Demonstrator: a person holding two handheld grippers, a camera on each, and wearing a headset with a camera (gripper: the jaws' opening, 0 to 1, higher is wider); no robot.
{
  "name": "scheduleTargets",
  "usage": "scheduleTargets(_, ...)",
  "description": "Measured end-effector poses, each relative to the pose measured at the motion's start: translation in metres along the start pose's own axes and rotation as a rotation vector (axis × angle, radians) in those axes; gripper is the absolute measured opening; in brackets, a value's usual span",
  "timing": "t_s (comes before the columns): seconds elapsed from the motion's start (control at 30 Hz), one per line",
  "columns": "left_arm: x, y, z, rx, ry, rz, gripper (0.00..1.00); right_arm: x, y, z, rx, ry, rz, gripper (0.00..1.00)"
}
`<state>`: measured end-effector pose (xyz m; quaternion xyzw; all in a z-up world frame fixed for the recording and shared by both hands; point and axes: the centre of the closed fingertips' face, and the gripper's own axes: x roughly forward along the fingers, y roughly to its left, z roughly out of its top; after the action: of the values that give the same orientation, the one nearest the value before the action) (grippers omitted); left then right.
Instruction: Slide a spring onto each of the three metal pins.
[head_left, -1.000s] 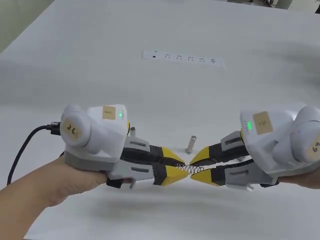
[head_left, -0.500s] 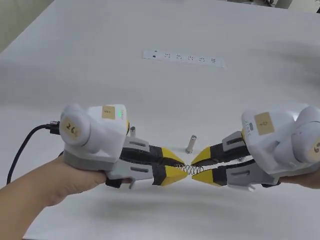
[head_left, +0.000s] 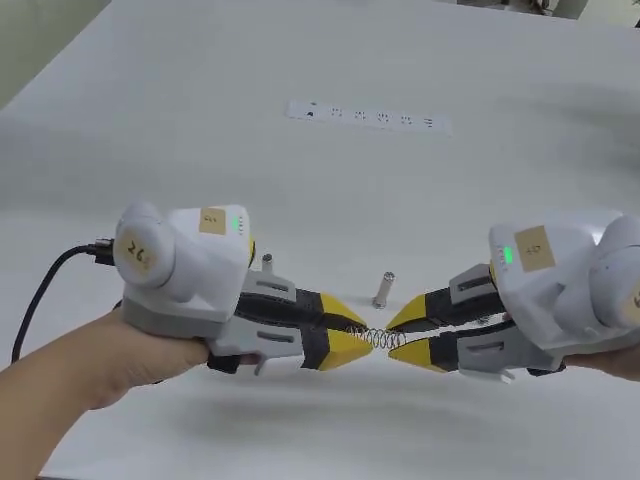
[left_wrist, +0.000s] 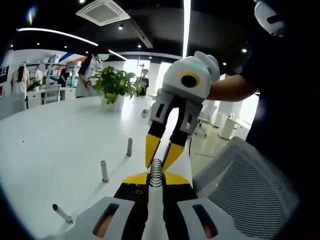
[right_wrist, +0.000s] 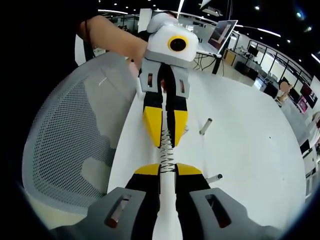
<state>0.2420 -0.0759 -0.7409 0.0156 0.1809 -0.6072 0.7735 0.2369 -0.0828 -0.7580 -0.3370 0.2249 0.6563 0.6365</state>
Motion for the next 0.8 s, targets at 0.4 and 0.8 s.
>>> scheduleTargets(0.4,0.000,0.002,0.001,0.005,-0.006,-0.001,0.01,-0.009,-0.006,0.006,0.004,0.022,0.003,0.07)
scheduleTargets(0.8,0.004,0.002,-0.007,0.022,0.013,-0.010,0.01,-0.014,-0.004,0.016,-0.034,0.068,0.027,0.06)
